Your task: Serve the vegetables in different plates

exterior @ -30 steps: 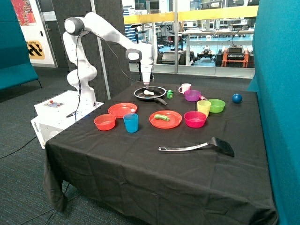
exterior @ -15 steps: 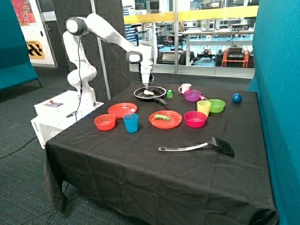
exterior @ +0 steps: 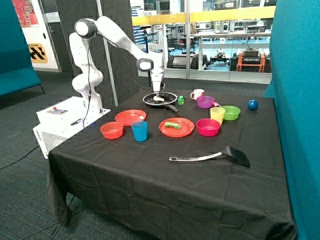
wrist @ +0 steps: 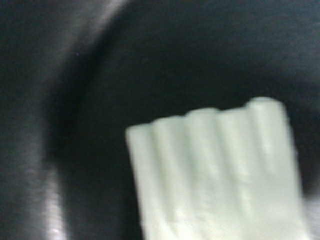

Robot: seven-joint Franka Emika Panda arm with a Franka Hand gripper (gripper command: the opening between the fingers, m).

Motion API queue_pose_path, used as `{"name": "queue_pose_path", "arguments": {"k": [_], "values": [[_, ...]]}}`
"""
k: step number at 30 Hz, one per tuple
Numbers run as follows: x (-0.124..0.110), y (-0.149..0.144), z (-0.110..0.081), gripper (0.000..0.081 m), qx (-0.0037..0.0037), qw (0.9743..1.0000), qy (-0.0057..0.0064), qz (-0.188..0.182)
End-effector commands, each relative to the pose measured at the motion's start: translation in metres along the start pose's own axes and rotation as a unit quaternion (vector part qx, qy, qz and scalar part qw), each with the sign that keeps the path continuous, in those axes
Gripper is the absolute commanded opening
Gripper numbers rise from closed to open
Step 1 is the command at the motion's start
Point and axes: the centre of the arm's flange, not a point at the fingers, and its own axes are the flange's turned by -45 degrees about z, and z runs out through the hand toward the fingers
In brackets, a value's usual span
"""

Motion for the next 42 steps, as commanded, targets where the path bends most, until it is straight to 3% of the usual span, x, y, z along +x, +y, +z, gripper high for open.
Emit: {"name": "queue_pose_path", "arguments": {"k": [1, 19, 24, 30, 35, 42], "values": [[0.003, -0.023, 0.018, 0.0783, -0.00486, 0.9999, -0.0007, -0.012], [0.003, -0.02, 0.026, 0.0745, -0.00485, 0.9996, -0.0008, -0.026], [0.002, -0.018, 0.029, 0.0772, -0.00485, 0.9995, -0.0008, -0.03], [-0.001, -0.014, 0.033, 0.0725, -0.00485, 0.9996, -0.0008, -0.028], [-0.007, -0.011, 0.04, 0.0752, -0.00485, 0.9998, -0.0008, -0.021], [-0.008, -0.01, 0.042, 0.0714, -0.00485, 0.9997, -0.0008, -0.023]]}}
